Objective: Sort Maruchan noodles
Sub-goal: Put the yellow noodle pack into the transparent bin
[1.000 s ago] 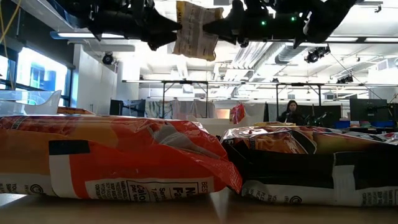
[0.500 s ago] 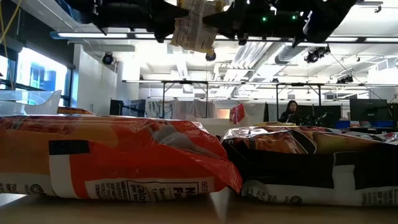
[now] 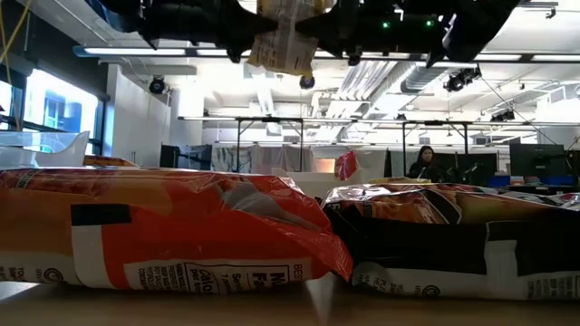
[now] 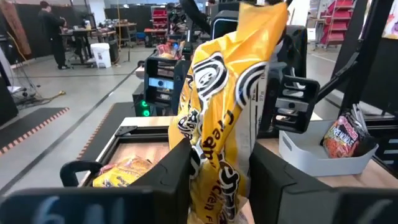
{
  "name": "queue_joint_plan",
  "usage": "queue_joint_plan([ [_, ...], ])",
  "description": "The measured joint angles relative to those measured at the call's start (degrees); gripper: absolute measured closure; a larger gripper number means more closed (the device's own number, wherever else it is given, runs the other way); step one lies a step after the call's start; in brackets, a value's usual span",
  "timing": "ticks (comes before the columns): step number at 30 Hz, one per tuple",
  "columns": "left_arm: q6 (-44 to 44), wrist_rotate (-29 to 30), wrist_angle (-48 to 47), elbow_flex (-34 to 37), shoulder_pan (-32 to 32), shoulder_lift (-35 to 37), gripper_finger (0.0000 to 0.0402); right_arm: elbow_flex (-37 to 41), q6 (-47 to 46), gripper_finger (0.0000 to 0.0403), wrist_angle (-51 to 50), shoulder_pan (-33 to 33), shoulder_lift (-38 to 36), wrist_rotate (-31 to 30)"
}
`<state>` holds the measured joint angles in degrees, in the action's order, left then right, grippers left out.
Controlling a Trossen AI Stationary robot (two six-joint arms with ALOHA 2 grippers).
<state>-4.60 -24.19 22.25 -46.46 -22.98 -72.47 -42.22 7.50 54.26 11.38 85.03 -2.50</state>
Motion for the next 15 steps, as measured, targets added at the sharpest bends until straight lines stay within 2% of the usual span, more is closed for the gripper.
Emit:
queue_joint_plan([
  [3,0.0,-0.2,-2.2,-0.1,-0.3,0.4,0.0311,0.0,0.0,0.0210,-0.9,-0.5,0.0,-1.9],
  [7,-1.0,-0.2,-11.9,-4.0,-0.4,0.4,0.0312,0.0,1.4,0.0184,-3.0,-0.6,0.0,-3.0],
  [15,-5.0,5.9,-34.9,-11.8,2.2,0.4,0.0314,-0.1,2.9,0.0189,-12.3,-0.6,0.0,-3.1],
])
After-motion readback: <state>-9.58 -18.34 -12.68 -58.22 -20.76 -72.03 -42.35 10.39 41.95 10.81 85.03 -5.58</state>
